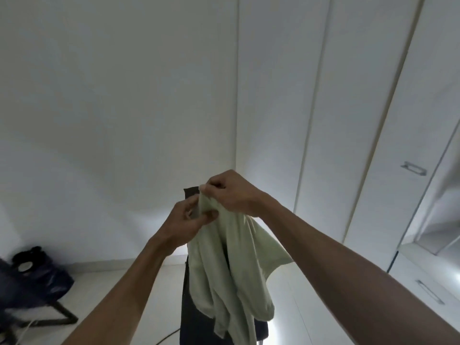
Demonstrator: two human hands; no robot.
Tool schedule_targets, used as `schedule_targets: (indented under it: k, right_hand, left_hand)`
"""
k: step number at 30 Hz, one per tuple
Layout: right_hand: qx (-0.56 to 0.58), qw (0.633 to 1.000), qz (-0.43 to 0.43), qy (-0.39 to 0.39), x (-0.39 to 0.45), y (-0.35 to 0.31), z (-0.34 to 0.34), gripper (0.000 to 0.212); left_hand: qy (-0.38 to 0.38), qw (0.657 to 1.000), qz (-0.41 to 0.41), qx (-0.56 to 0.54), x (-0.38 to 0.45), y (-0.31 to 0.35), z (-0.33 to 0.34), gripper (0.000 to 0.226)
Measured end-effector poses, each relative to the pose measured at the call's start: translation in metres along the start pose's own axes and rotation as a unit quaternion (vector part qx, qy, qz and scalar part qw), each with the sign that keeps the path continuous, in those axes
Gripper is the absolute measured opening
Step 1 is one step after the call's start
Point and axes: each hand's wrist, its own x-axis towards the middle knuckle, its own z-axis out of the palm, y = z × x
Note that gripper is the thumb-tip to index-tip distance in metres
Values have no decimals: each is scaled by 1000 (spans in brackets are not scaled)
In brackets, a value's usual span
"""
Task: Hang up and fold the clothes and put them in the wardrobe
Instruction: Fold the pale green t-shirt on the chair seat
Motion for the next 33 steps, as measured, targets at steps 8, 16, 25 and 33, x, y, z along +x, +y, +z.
schedule_targets:
  k: [8, 16, 25, 33]
  right_hand:
    - [-38, 996, 73, 18, -4, 11, -26, 37]
    - [89, 987, 71, 116, -7, 17, -60, 39]
    - [15, 990, 56, 128, -10, 33, -116, 34]
    - [-199, 956, 52, 207, -21, 77, -148, 29]
  left_hand:
    - [76, 994, 47, -66, 10, 21, 27, 6]
    - [-26, 965, -71, 250, 2, -44, 28, 23]
    - [225, 955, -38, 192, -1, -78, -23, 11]
    - [255, 923, 79, 276, 29, -27, -90, 34]
